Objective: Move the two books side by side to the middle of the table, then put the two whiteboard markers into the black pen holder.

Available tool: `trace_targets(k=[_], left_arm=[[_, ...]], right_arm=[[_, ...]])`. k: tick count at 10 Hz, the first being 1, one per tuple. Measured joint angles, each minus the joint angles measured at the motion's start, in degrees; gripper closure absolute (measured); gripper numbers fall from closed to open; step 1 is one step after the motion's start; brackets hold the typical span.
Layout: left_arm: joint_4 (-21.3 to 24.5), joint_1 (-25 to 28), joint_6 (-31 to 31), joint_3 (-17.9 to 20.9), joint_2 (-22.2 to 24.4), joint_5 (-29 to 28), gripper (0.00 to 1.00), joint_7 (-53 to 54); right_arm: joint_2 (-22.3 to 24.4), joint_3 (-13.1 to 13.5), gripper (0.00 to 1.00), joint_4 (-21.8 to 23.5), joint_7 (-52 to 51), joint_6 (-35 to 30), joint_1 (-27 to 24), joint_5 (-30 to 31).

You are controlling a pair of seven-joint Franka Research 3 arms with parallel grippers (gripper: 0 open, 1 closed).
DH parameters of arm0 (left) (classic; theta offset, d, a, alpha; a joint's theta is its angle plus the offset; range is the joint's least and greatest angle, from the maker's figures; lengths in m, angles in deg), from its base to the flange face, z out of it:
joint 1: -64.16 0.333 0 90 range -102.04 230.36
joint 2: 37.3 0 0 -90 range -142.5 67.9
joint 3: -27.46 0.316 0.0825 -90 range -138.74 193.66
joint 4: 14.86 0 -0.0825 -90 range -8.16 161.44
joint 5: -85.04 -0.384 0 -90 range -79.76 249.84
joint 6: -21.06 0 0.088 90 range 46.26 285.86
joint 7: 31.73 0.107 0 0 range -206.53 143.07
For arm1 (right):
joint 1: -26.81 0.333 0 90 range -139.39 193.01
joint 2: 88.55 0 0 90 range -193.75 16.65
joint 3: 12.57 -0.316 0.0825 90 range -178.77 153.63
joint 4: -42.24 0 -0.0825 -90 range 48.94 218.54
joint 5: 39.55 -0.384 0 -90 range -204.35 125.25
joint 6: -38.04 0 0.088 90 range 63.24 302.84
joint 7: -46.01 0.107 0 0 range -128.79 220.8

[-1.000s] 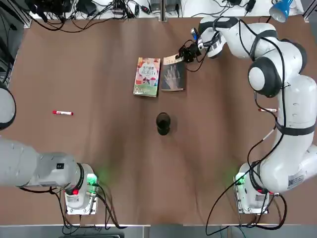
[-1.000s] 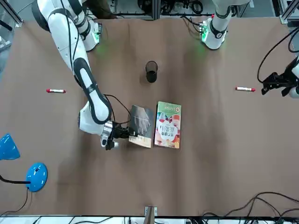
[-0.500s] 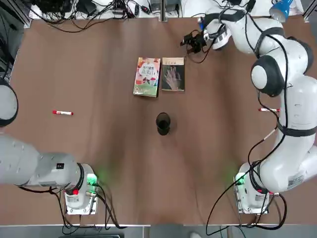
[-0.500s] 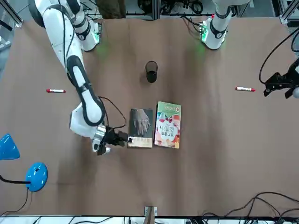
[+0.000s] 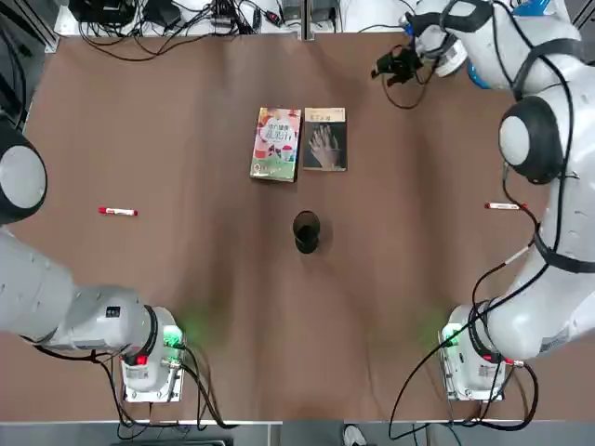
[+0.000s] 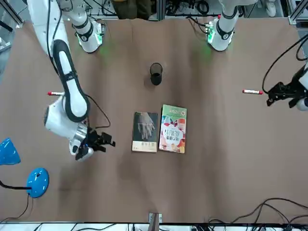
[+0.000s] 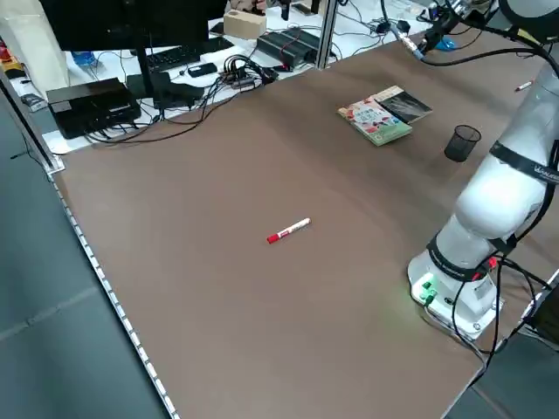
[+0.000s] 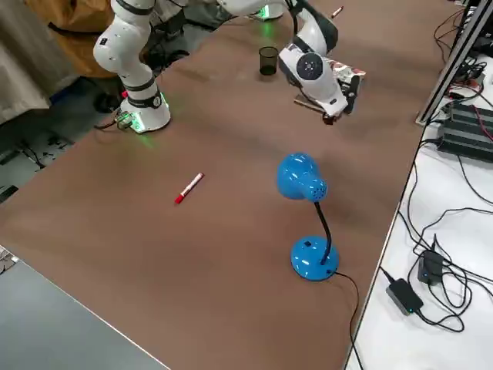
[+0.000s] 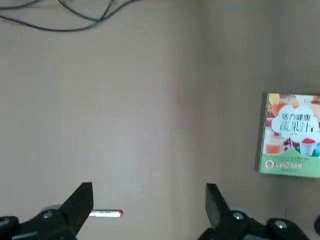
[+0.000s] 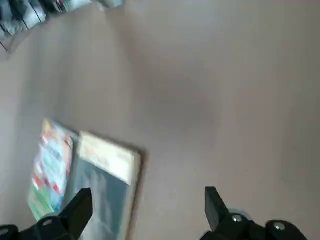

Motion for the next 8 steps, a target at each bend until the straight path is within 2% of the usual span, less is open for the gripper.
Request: trace_targets(k=[2, 3, 6, 8], left_arm=[[-0.1, 0.0, -1.0, -0.8, 0.0, 0.0, 0.01, -0.3], [-0.1, 0.0, -1.2, -0.9, 0.0, 0.0, 0.01, -0.3], [-0.1, 0.1, -1.3, -0.9, 0.0, 0.0, 0.01, -0.3], [-0.1, 0.3, -1.3, -0.9, 0.0, 0.0, 0.01, -0.3]], right_arm=[[2.1, 7.0, 0.01, 1.8, -4.4, -10.1, -0.6, 11.0], [2.5, 9.1, 0.01, 2.3, -9.3, -11.8, -1.3, 13.9], [3.5, 14.1, 0.01, 5.3, -25.1, -14.1, -1.7, 17.3], [3.7, 15.7, 0.01, 6.7, -31.9, -15.7, -2.6, 18.9]])
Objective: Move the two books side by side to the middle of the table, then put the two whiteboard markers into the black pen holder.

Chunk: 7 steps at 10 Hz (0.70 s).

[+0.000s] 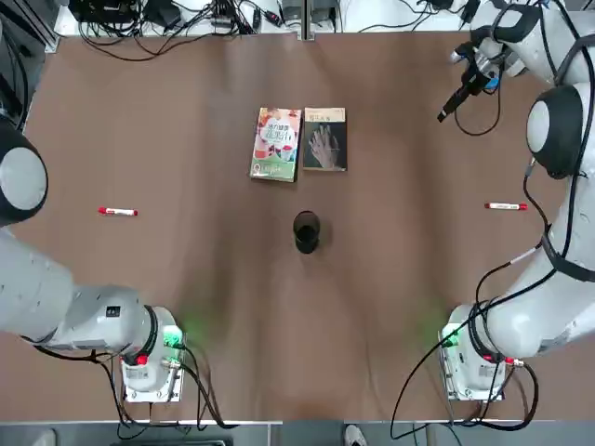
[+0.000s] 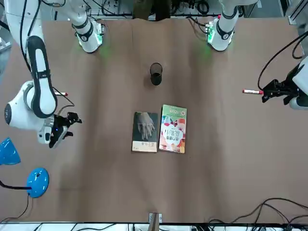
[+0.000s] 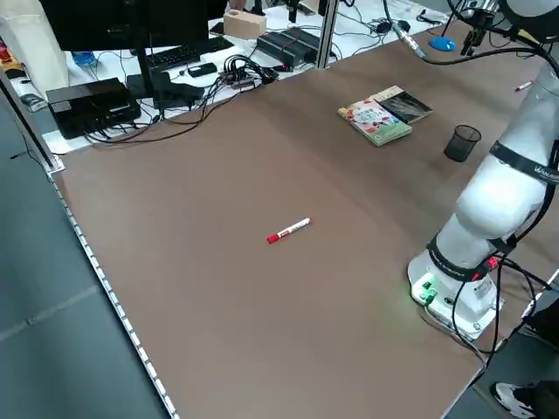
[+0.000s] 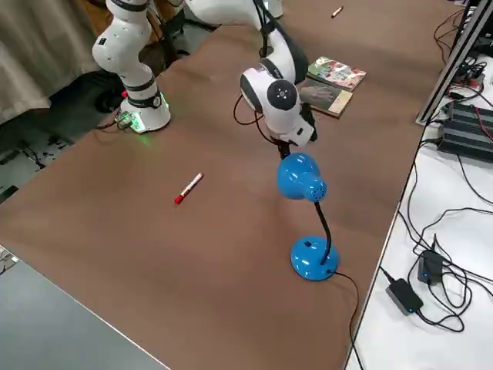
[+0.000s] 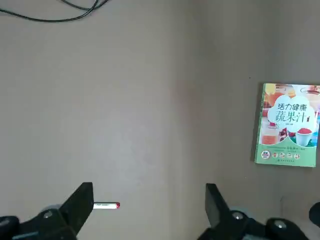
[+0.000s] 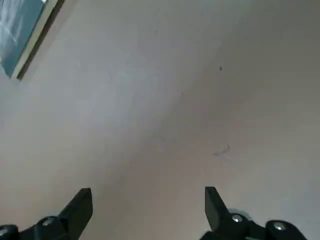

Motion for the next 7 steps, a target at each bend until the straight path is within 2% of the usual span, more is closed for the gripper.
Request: trace_targets(k=[2, 5, 7], left_arm=[[-0.1, 0.1, 0.0, 0.0, 0.0, 0.0, 0.01, 0.0], [-0.1, 0.1, 0.0, 0.0, 0.0, 0.0, 0.01, 0.1], [-0.2, 0.2, 0.0, 0.0, 0.0, 0.0, 0.01, 0.3]], right_arm=[[2.5, 0.1, 0.01, 3.7, -1.6, 0.7, 0.2, 4.2], [13.8, 0.4, 0.01, 16.0, -3.6, 6.2, -0.6, 15.8], [20.0, 0.6, 0.01, 22.3, -10.2, 8.1, -5.5, 23.0]])
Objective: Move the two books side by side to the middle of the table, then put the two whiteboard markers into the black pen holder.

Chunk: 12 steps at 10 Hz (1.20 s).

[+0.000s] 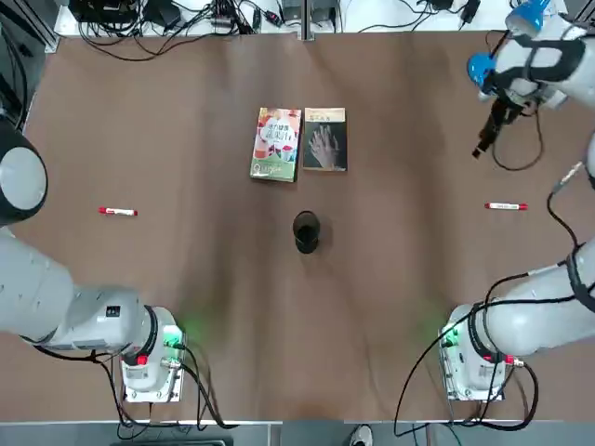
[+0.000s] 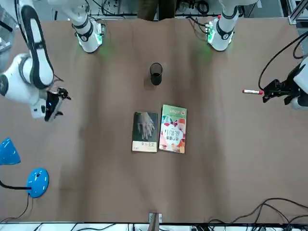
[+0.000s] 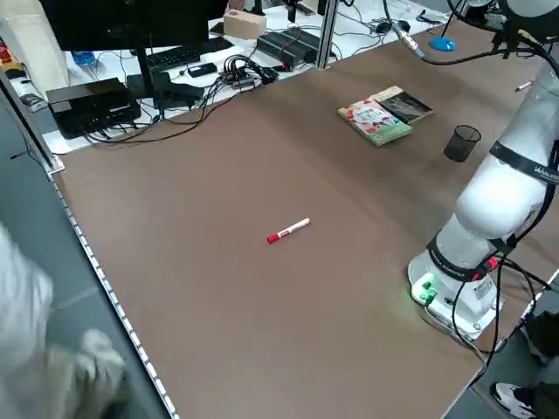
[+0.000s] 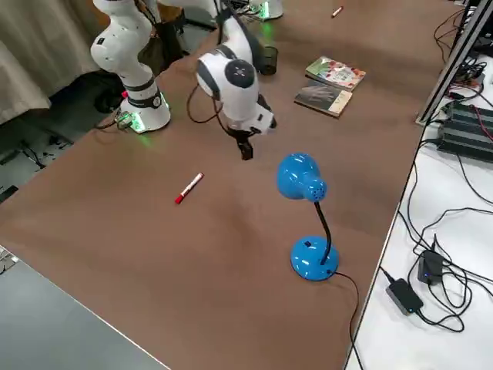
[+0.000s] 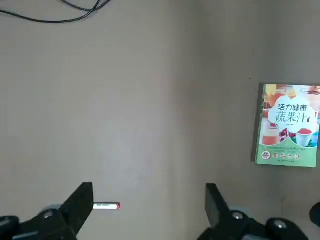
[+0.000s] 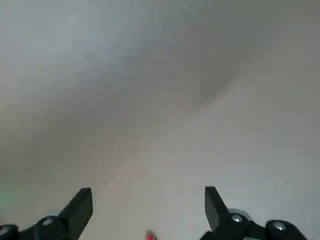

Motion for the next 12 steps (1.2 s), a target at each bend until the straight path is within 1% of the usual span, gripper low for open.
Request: trace_targets(k=[1, 2, 3, 4, 5, 7, 10, 12], left_arm=[[0.0, 0.0, 0.0, 0.0, 0.0, 0.0, 0.01, 0.1], [0.0, 0.0, 0.0, 0.0, 0.0, 0.0, 0.01, 0.4], [0.0, 0.1, 0.0, 0.1, 0.0, 0.0, 0.01, 0.7], [0.0, 0.1, 0.0, 0.1, 0.0, 0.0, 0.01, 0.9], [0.0, 0.1, 0.0, 0.1, 0.0, 0.0, 0.01, 1.0], [0.0, 0.2, 0.0, 0.2, 0.0, 0.0, 0.01, 1.1], [0.0, 0.2, 0.0, 0.2, 0.0, 0.0, 0.01, 1.1], [0.0, 0.2, 0.0, 0.2, 0.0, 0.0, 0.01, 1.1]], right_arm=[[1.2, 0.1, 0.01, 1.8, -6.7, 1.8, -4.1, 1.3], [1.2, 0.2, 0.01, 2.4, -14.5, 3.9, -8.7, 1.8], [0.9, 0.2, 0.01, 2.6, -22.6, 5.8, -12.8, 2.0], [0.2, 0.2, 0.01, 2.7, -29.0, 7.7, -15.6, 2.1], [-1.0, 0.1, 0.01, 2.7, -32.9, 9.1, -17.1, 2.2], [-4.5, -0.1, 0.01, 2.7, -37.5, 11.8, -18.0, 2.5], [-9.7, -0.3, 0.01, 2.6, -40.9, 14.2, -20.6, 2.8], [-11.8, -0.4, 0.01, 2.6, -42.4, 15.0, -21.6, 2.9]])
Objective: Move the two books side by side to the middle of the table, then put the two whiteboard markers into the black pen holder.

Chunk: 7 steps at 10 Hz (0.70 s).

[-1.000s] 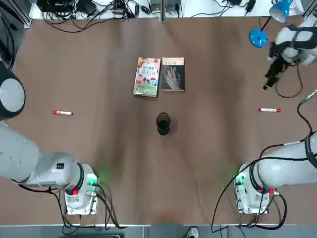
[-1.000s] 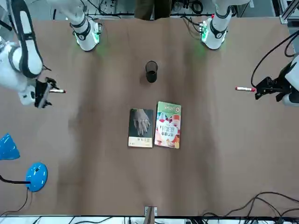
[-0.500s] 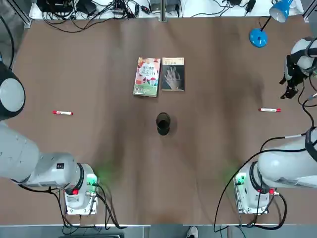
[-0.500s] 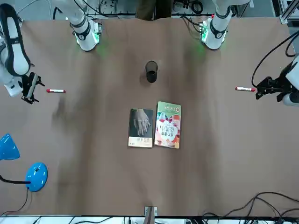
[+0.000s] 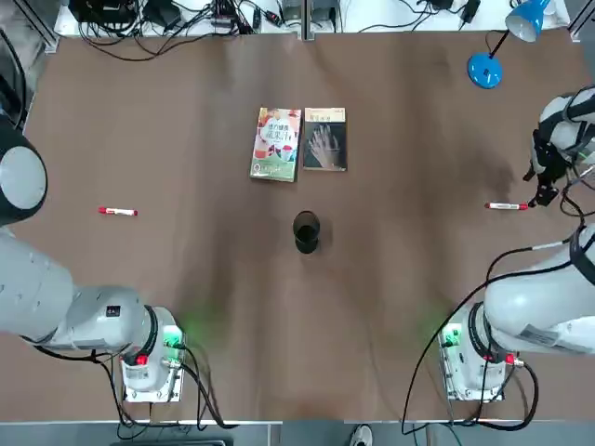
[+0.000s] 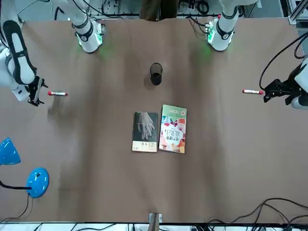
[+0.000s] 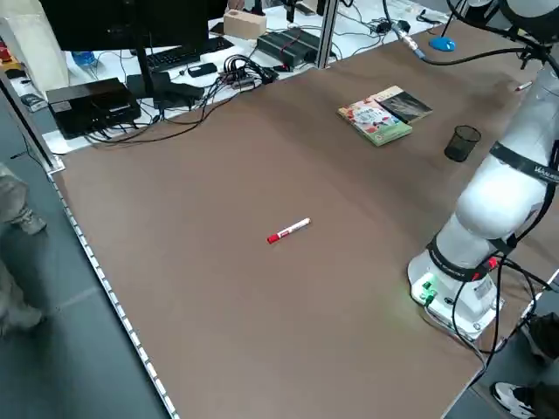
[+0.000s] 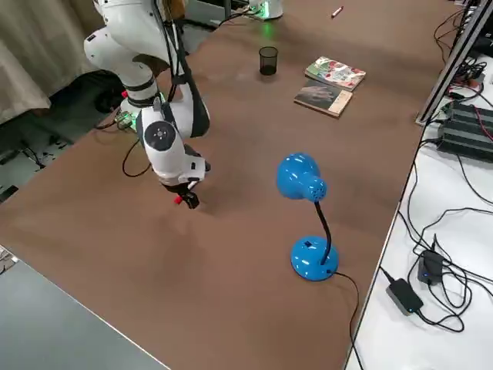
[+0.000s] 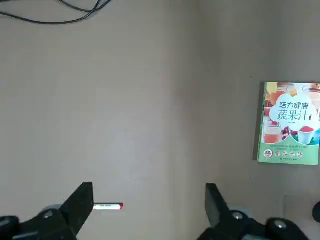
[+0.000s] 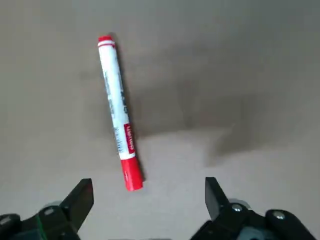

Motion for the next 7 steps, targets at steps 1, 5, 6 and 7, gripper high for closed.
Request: trace_targets(k=[1, 5, 6, 7], left_arm=[[0.0, 0.0, 0.0, 0.0, 0.0, 0.0, 0.01, 0.0], [0.0, 0.0, 0.0, 0.0, 0.0, 0.0, 0.01, 0.0], [0.0, 0.0, 0.0, 0.0, 0.0, 0.0, 0.01, 0.0], [0.0, 0.0, 0.0, 0.0, 0.0, 0.0, 0.01, 0.0]], right_arm=[[-0.7, -0.1, 0.01, 0.0, -0.5, 0.2, 0.0, 0.0], [-1.7, -0.6, 0.07, 1.9, -1.3, 1.7, -0.1, 0.0], [-1.8, -0.6, 0.14, 2.4, -1.3, 2.4, -0.1, 0.0], [-1.8, -0.7, 0.21, 2.5, -1.3, 3.0, 0.0, 0.0]])
